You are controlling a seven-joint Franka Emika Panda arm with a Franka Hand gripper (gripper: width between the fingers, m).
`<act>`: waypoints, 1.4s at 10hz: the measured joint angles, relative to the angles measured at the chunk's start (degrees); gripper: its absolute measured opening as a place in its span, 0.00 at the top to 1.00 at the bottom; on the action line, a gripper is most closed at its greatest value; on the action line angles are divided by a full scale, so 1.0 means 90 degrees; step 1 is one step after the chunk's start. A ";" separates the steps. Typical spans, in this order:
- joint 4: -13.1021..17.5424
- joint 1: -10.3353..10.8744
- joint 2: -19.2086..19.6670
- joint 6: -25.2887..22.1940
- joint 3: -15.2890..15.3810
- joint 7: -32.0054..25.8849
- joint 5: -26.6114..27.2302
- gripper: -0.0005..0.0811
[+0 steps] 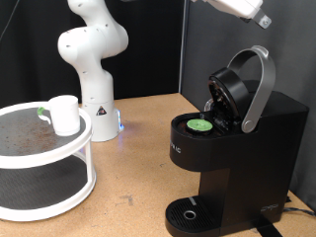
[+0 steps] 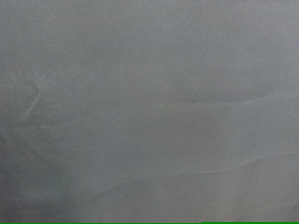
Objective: Make a cup of coffee with the keurig machine
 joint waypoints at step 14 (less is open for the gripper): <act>0.0484 0.0335 0.0747 0.0569 0.0780 0.0284 -0.0143 0.01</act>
